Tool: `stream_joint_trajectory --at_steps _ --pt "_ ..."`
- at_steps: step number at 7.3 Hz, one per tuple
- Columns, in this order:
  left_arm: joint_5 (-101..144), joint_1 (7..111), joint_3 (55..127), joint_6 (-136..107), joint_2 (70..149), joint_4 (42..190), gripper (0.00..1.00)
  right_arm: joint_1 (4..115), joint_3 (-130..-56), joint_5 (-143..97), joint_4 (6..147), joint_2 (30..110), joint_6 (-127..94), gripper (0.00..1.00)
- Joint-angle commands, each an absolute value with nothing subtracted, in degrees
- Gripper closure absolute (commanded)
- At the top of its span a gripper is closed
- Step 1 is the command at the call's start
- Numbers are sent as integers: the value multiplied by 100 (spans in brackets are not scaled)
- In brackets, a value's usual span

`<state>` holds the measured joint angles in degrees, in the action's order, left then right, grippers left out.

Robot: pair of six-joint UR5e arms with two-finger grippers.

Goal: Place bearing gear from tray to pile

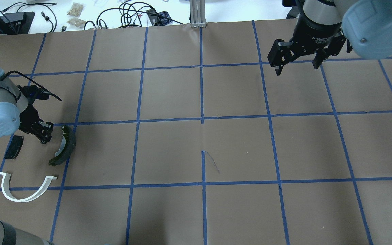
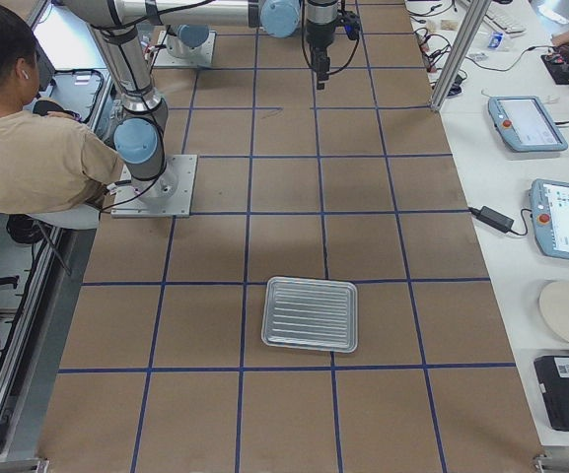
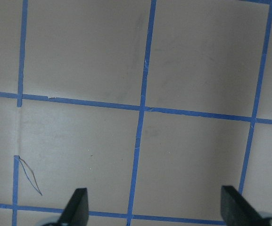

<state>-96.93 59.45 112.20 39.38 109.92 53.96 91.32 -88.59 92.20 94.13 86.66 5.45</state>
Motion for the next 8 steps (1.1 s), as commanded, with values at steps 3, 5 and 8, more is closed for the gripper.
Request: stream_joint_trajectory --at_steps 3,5,8 --pt "-9624 5924 11153 3990 11057 5292 100 9132 -8859 9220 9413 8666 545 0" --pt "-9615 5915 11232 4025 11092 5115 100 9123 -8859 9220 9413 8666 554 0" --pt "-9641 5915 11180 4156 11144 5133 0 9114 -8859 9229 9413 8666 580 0"
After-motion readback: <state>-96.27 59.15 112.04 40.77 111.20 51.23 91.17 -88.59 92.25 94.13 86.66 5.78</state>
